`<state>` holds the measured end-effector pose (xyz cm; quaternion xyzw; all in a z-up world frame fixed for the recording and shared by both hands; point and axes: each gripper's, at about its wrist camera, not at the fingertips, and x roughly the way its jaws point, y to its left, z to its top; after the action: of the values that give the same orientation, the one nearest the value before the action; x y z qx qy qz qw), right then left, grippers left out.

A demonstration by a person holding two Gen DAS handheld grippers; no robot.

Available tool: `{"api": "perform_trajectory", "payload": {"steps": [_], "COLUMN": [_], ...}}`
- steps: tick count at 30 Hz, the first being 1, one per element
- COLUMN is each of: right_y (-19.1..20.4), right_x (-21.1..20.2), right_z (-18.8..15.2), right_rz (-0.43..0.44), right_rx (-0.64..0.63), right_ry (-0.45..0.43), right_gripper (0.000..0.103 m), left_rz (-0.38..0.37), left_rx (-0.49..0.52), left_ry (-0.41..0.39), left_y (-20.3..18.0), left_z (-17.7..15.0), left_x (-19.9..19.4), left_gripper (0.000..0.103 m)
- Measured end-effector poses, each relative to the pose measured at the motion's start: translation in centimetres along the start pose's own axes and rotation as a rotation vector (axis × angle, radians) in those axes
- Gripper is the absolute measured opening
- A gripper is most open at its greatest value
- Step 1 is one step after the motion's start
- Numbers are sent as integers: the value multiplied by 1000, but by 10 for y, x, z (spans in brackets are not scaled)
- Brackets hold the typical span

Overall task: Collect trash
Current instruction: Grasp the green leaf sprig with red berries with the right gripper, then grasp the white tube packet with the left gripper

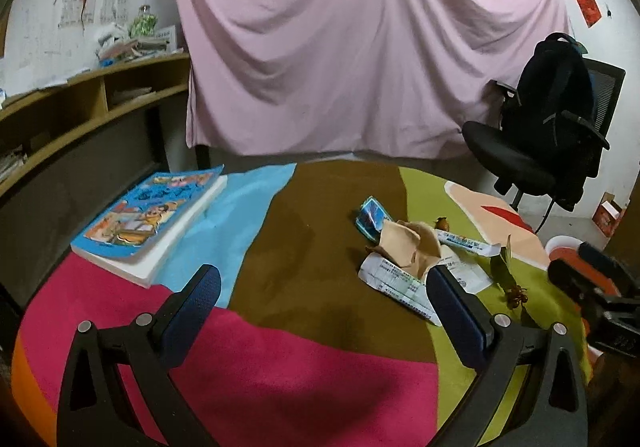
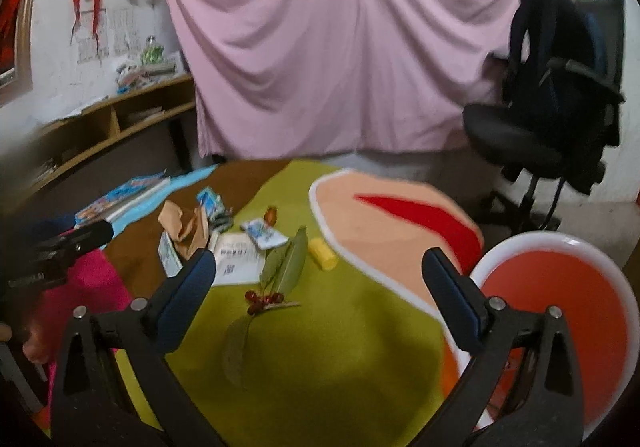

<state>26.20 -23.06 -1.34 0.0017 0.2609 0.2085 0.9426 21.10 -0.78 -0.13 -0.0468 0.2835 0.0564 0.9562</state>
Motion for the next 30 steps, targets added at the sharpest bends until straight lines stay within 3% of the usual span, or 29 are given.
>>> {"api": "perform_trajectory", "payload": {"steps": [7, 9, 13, 14, 19, 24, 30], "right_y": [0, 1, 2, 2, -1, -5, -5], "right_x": [25, 31, 40, 41, 42, 37, 36], "right_z": [-4, -6, -8, -8, -11, -12, -13], "right_rz": [82, 98, 140, 154, 179, 187, 194], "right_rx": [5, 3, 8, 10, 31, 48, 57], "right_ry": [138, 171, 218, 227, 247, 242, 238], "right_gripper": [103, 103, 79, 69, 49, 45, 43], "left_rz": [-74, -117, -173, -182, -186, -196, -181], "left_rx": [21, 3, -58, -67, -102, -183, -199], "left_ry": [77, 121, 159, 166, 263, 332, 347], "left_y": [-6, -9, -10, -11, -19, -16, -7], "left_z": [3, 6, 12, 14, 19, 19, 22], "left_x": [12, 18, 24, 25, 41, 54, 55], "left_gripper": [83, 83, 81, 75, 60, 51, 28]}}
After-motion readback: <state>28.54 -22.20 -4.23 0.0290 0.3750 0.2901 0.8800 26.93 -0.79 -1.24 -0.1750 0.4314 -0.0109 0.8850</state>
